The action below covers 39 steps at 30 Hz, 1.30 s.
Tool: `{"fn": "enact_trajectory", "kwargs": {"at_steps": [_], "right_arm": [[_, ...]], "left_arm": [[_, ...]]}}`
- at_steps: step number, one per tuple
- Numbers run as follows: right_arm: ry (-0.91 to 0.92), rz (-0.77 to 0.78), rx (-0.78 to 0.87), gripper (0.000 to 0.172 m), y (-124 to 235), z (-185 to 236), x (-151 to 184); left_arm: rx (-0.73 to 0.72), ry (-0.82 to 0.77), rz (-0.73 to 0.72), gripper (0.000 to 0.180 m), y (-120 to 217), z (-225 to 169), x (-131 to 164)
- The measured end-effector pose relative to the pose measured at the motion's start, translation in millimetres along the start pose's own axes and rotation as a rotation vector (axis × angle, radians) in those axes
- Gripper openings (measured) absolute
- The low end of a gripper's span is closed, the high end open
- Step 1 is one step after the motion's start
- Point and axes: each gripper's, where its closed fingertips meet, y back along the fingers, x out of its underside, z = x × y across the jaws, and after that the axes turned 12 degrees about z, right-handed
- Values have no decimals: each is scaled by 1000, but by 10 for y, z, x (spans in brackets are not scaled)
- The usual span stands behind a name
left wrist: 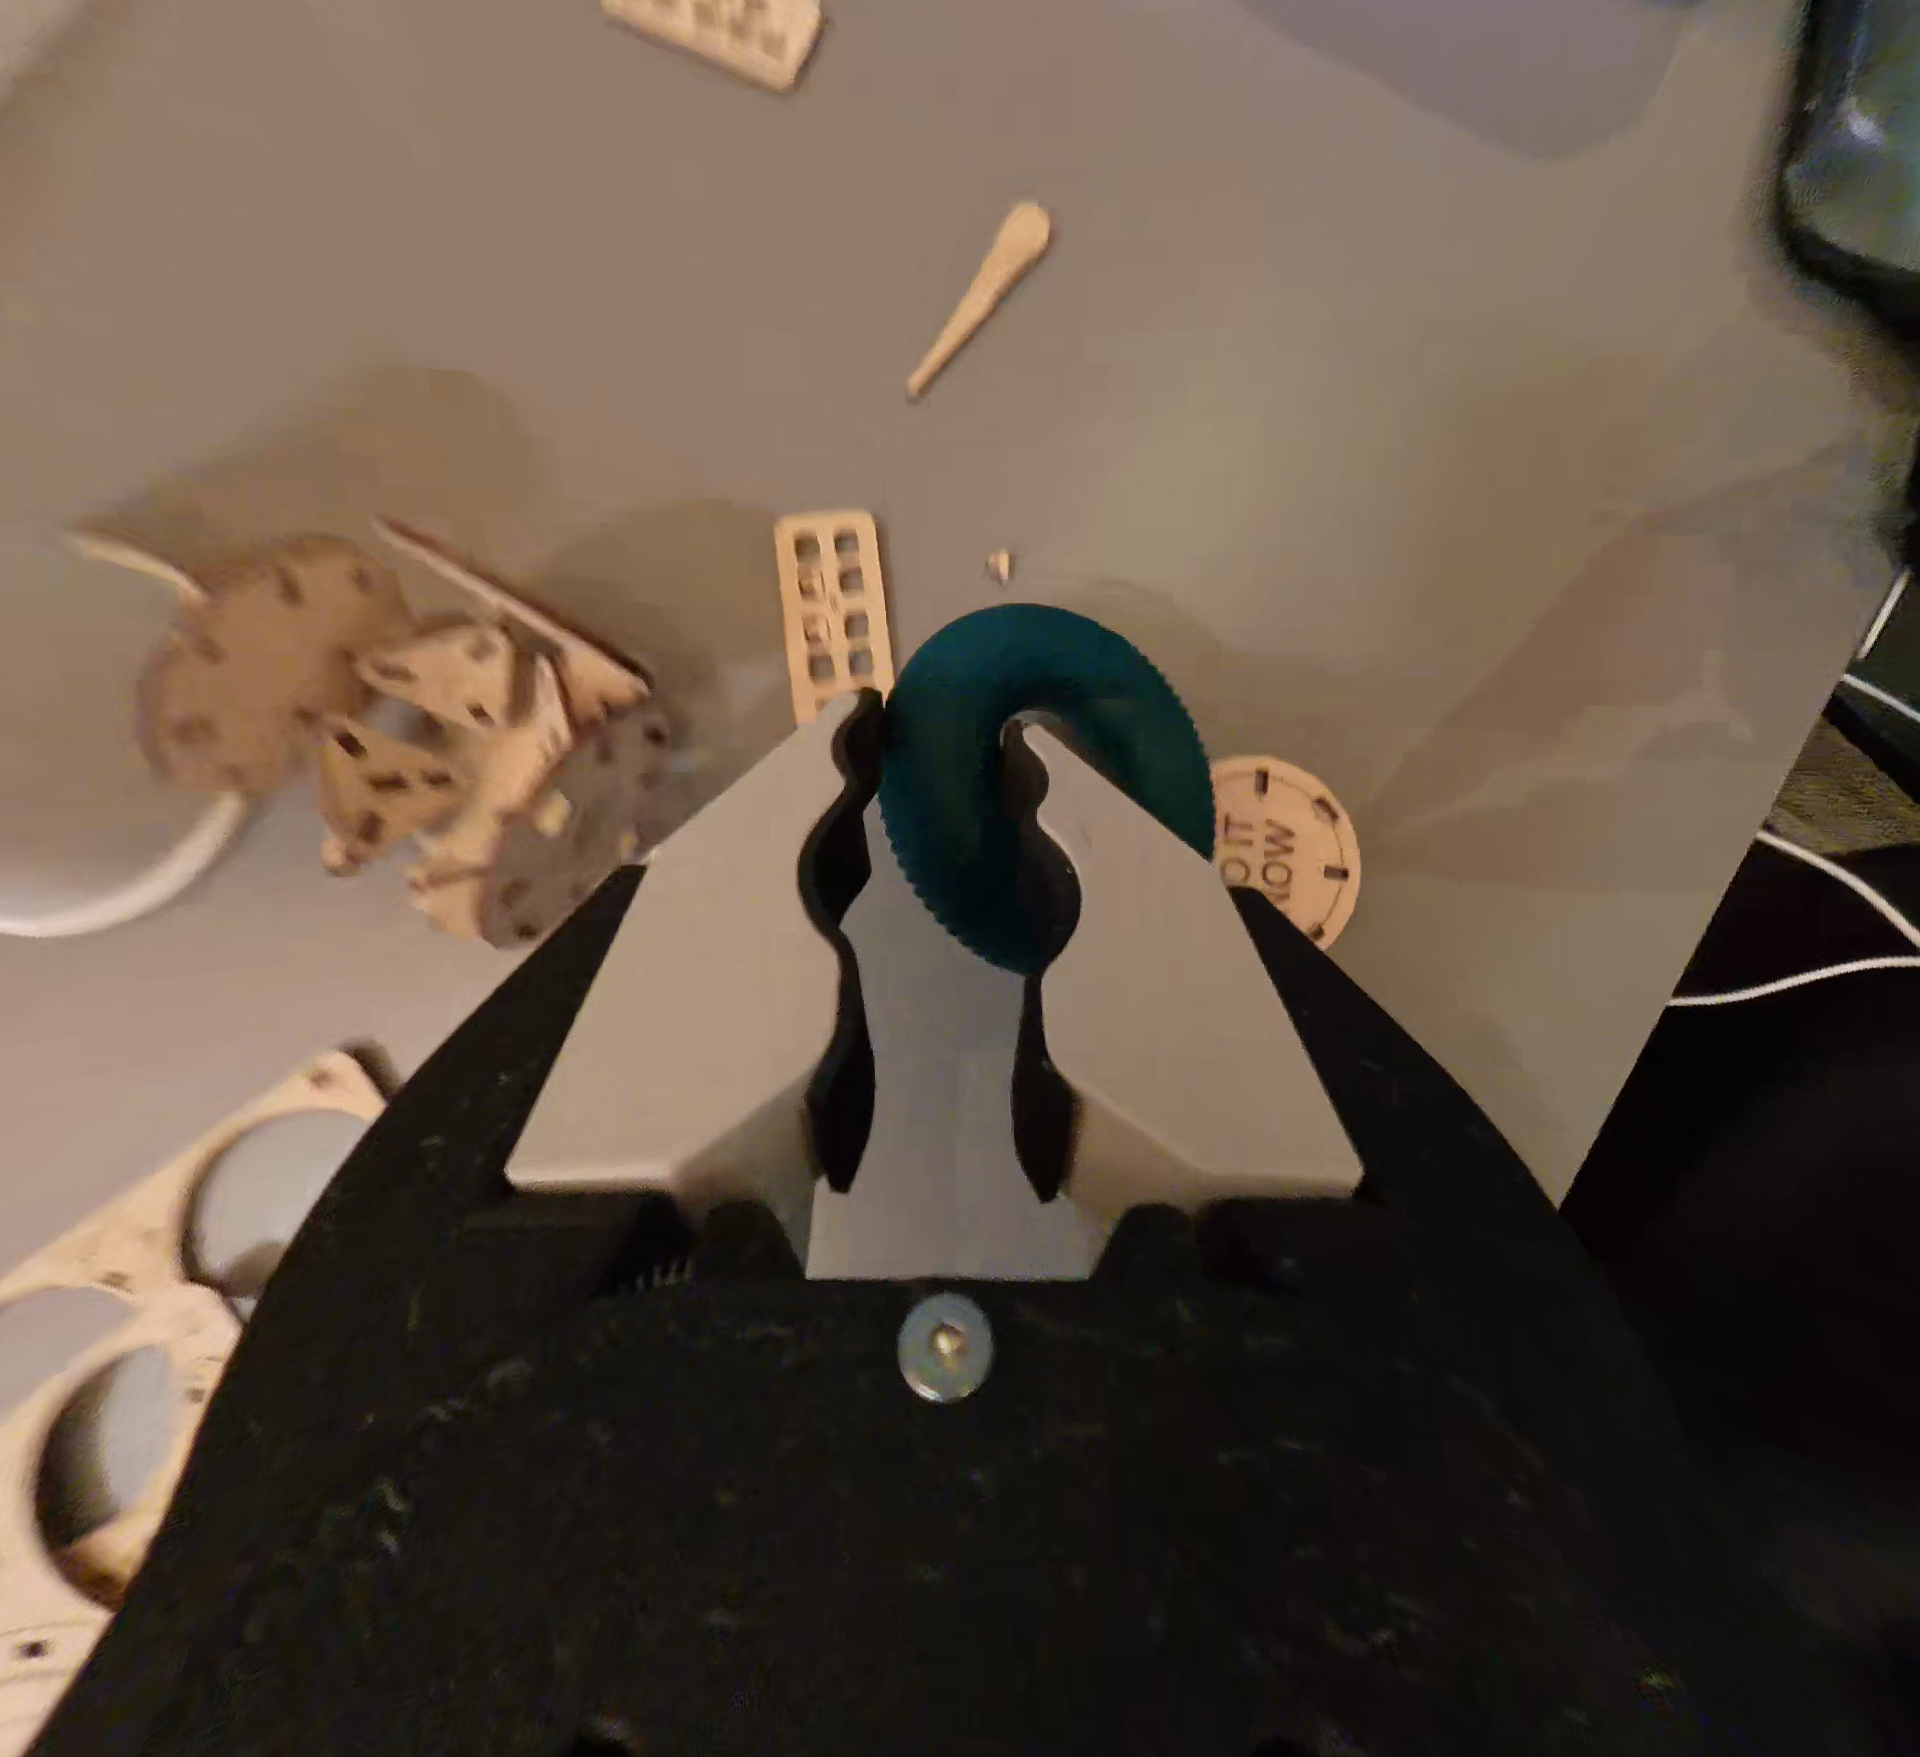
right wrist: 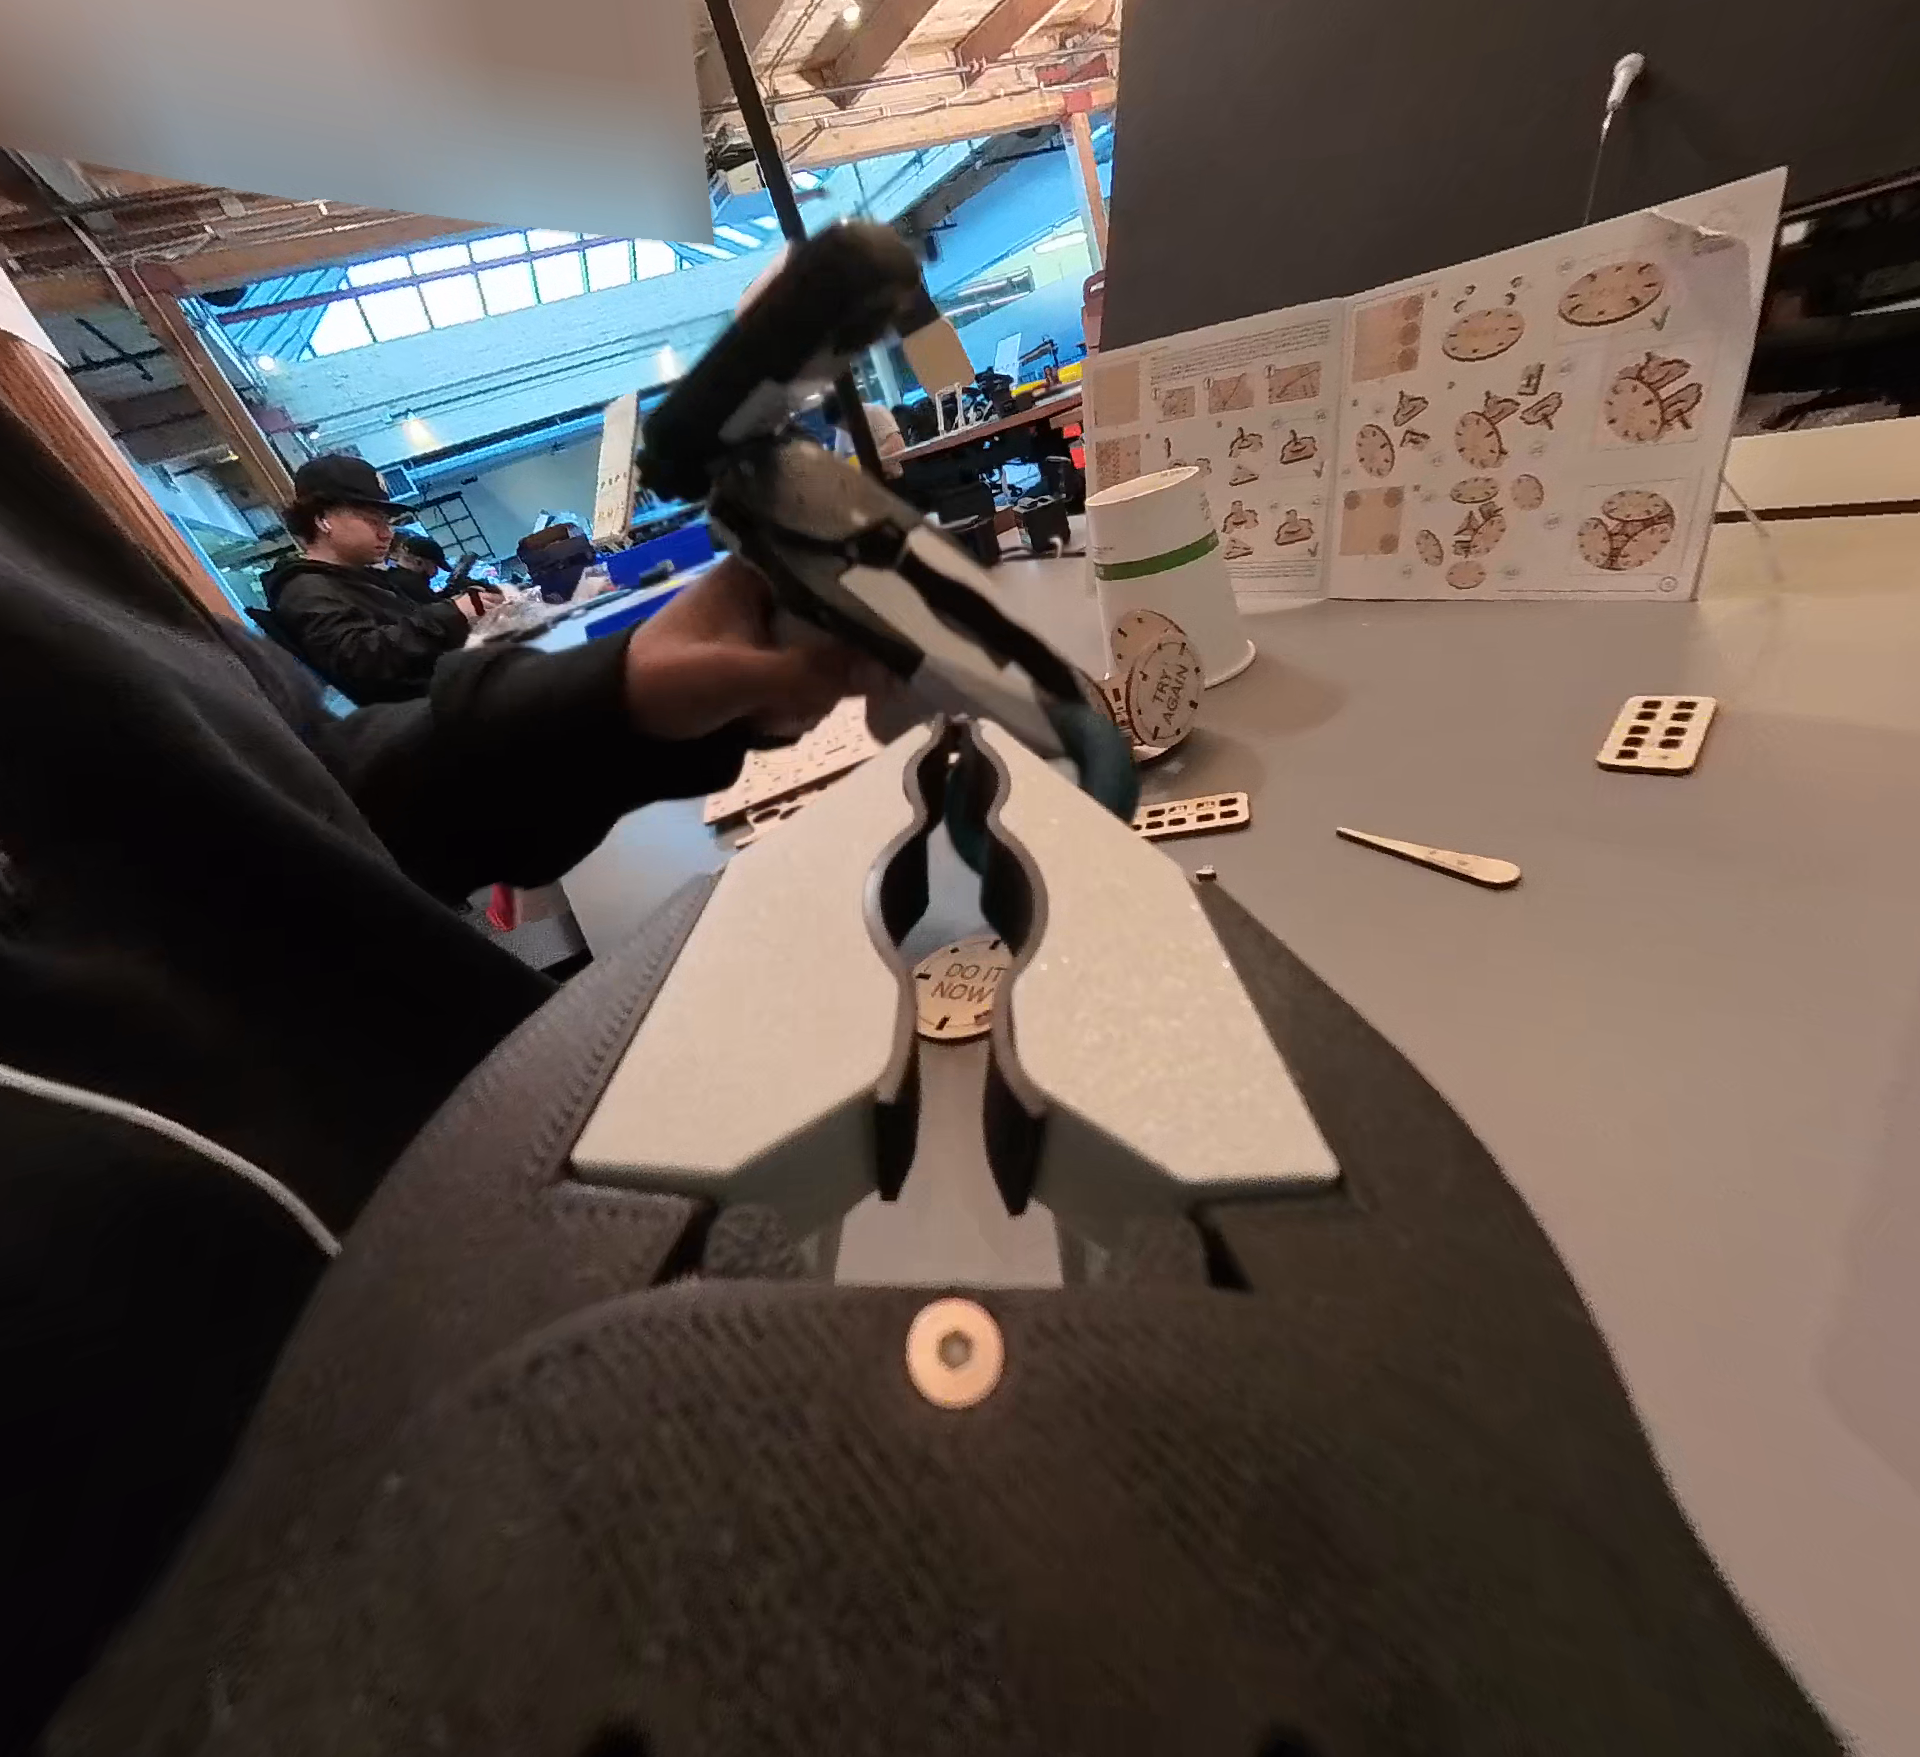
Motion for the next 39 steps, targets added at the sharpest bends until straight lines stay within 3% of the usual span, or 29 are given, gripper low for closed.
{"fn": "enact_trajectory", "kwargs": {"at_steps": [4, 8, 16, 20, 24, 27, 30, 35, 39], "right_arm": [[-9, -14, -10, 0, -22, -20, -1], [-6, -36, -27, 0, -46, -2, -26], [-18, -104, 27, 0, 16, -82, -151], [-10, -81, 105, 0, -1, -194, -147], [-1, -22, 151, 0, -61, -265, -102], [-3, 3, 178, 0, -75, -350, -99], [-14, 4, 195, 0, -61, -437, -104], [-53, -19, 171, 0, -38, -488, -107], [-36, -14, 163, 0, -54, -441, -127]], "left_arm": [[-81, -136, -91, 14, 291, 76, -596], [-187, -282, -139, 14, 261, 278, -1433], [-340, -316, -69, 13, -552, 1175, -3294], [-364, -287, -75, 13, -1141, 1458, -3956], [-309, -248, -25, 14, -1820, 1642, -4308], [-255, -179, -65, 13, -2091, 1780, -4524], [-151, -108, -113, 13, -2185, 1804, -4714], [-183, -138, -53, 11, -2219, 1894, -4681], [-163, -161, -44, 28, -2039, 1835, -4600]]}}
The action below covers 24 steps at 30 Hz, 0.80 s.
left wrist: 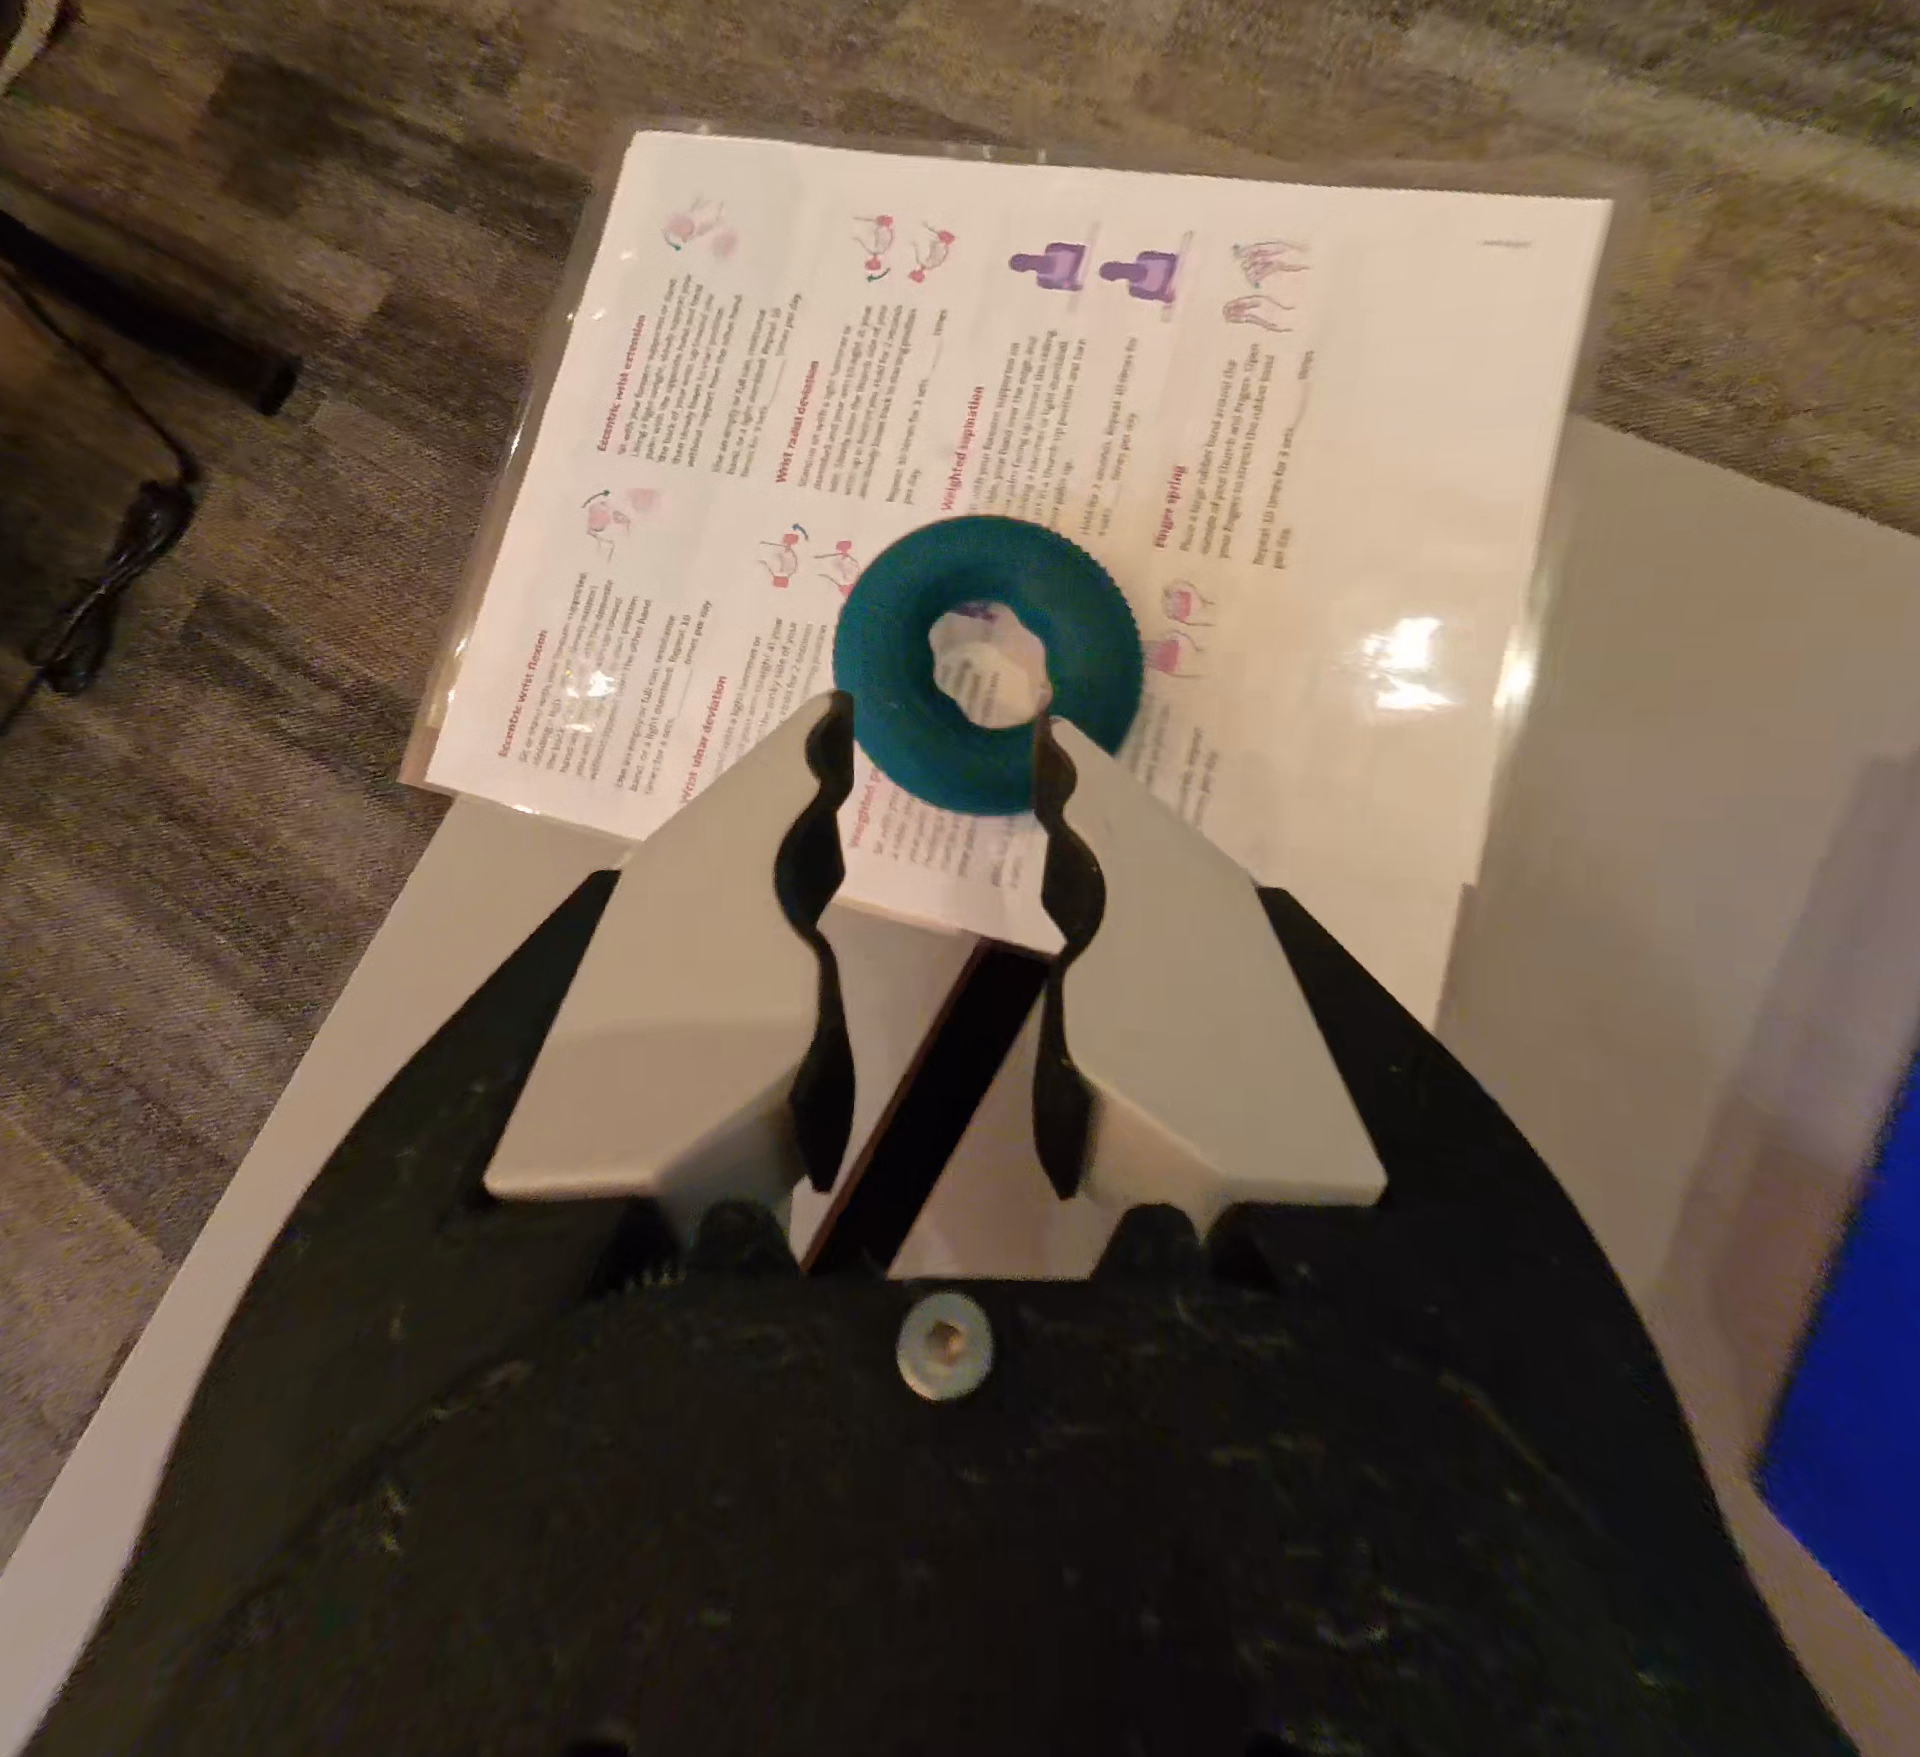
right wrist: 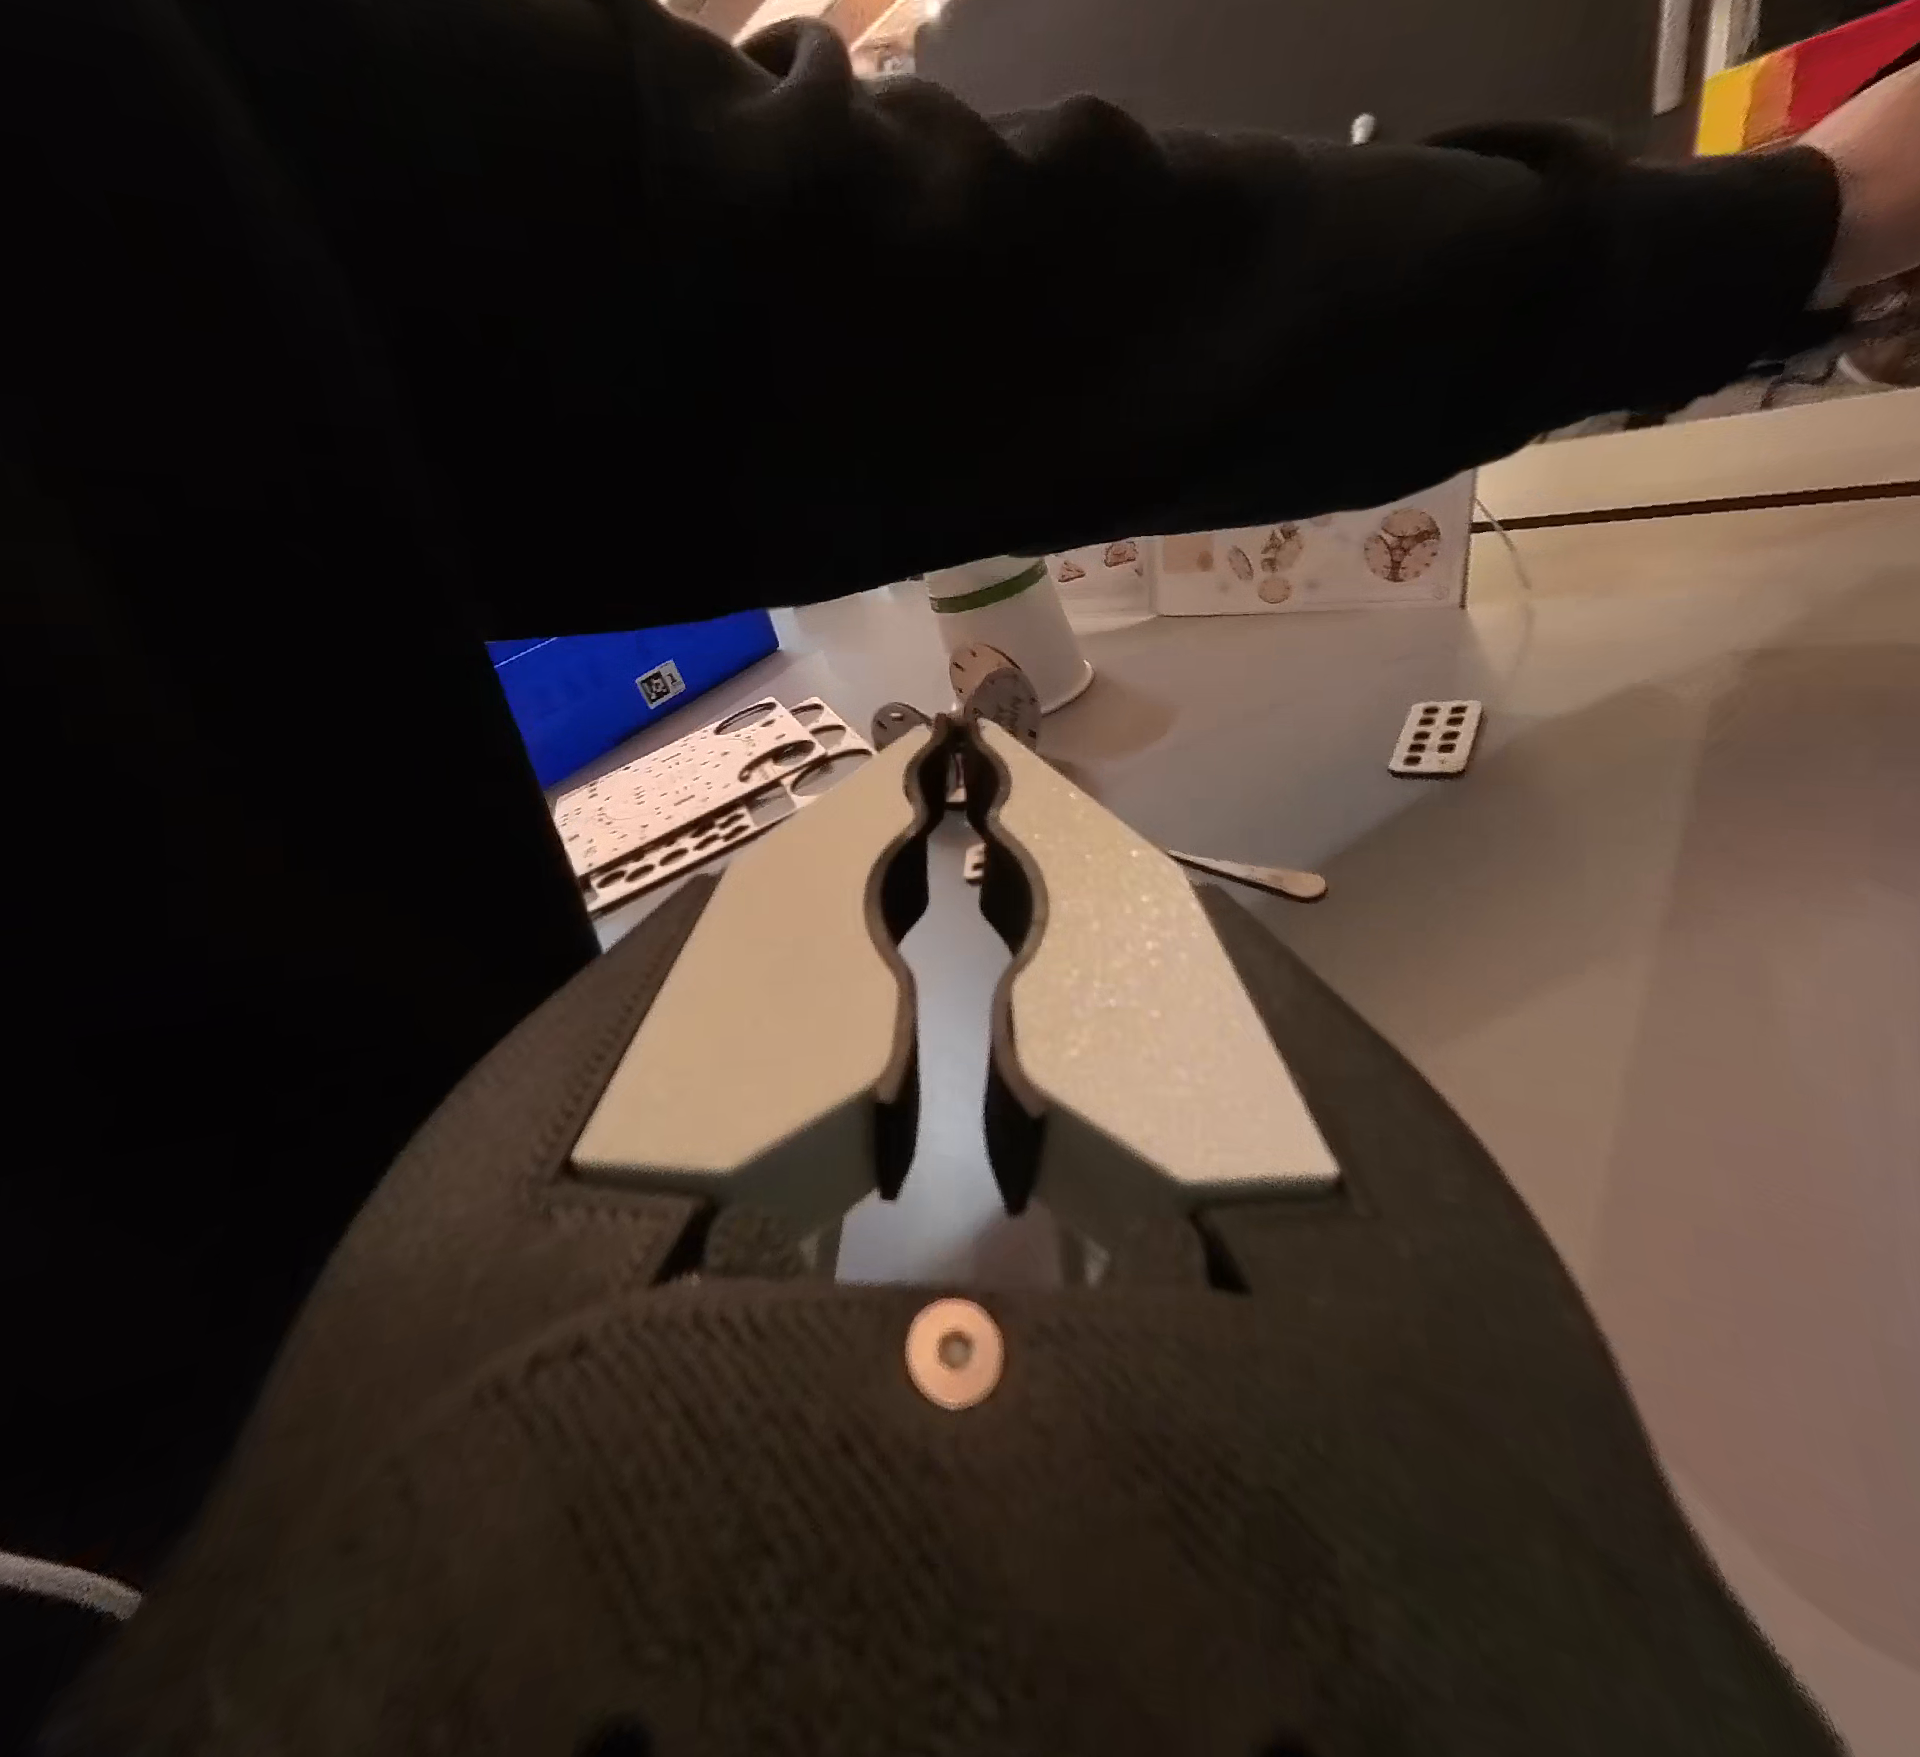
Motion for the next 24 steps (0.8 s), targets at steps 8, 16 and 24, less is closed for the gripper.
{"fn": "enact_trajectory", "kwargs": {"at_steps": [8, 16, 24], "right_arm": [[50, -43, -12, 0, 20, 262, -102], [91, -83, -71, 0, -9, 596, -150], [117, -59, -145, 0, -103, 932, -74]], "left_arm": [[471, -23, -27, 56, 1341, -1103, 391], [447, -77, -42, 86, 3279, -1550, 1979], [-215, 207, 135, 111, 3068, -55, 4102]]}}
